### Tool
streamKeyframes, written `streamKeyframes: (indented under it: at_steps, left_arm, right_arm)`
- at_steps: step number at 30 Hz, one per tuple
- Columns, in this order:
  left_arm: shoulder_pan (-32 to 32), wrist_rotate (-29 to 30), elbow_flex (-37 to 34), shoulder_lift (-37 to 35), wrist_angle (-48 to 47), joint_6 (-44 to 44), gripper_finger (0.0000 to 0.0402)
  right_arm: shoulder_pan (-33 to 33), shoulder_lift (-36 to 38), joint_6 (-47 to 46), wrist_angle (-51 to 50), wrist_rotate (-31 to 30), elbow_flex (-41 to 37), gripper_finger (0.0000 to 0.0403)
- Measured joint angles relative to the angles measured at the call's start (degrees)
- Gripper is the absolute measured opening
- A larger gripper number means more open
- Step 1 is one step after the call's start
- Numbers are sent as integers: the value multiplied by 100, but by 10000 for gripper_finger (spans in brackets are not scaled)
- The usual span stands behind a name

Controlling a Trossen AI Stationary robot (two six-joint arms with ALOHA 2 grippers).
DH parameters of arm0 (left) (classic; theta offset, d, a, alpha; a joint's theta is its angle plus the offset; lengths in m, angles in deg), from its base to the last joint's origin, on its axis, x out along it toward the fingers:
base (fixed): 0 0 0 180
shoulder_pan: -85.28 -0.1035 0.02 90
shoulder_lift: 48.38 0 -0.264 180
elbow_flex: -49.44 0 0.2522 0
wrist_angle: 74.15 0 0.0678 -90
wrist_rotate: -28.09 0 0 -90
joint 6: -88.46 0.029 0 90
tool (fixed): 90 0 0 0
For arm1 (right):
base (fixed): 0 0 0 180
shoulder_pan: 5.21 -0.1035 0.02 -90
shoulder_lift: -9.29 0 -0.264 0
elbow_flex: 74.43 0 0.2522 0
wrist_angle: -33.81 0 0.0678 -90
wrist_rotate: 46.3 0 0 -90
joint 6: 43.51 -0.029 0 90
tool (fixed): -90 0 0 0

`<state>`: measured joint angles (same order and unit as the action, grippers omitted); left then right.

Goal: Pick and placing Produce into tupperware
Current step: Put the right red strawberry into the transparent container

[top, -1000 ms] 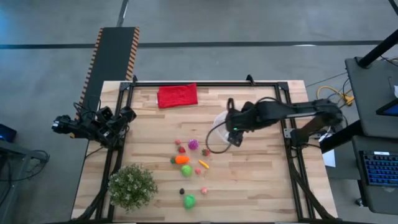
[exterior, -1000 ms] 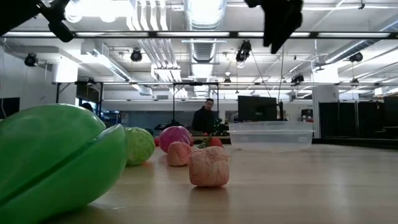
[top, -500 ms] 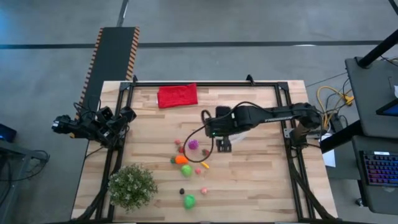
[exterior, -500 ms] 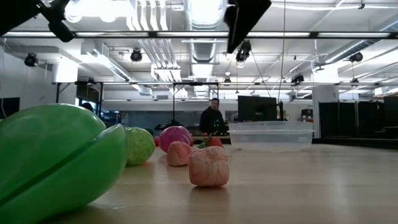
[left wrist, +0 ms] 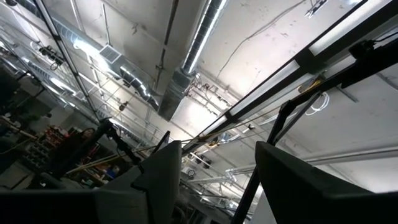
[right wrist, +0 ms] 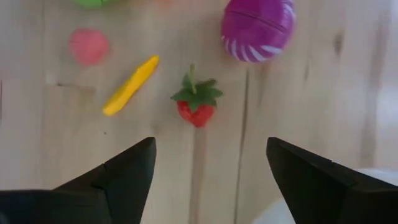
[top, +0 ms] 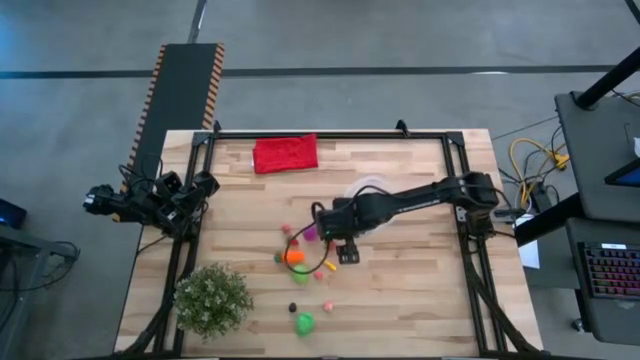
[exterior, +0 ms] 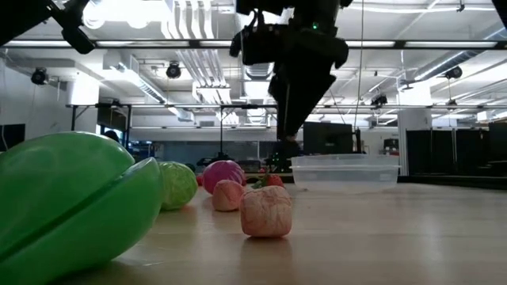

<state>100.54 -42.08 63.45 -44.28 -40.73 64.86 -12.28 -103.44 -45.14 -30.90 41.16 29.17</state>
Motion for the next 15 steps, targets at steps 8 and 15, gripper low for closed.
streamKeyframes:
  at_steps: [8, 15]
  left_arm:
    - [0, -1, 0, -2, -18, -3, 192]
    - [0, -1, 0, -2, -15, -9, 192]
  right_arm:
    - [-180, -525, -483, 318, 108, 46, 285]
    - [-177, -685, -595, 498, 39, 26, 290]
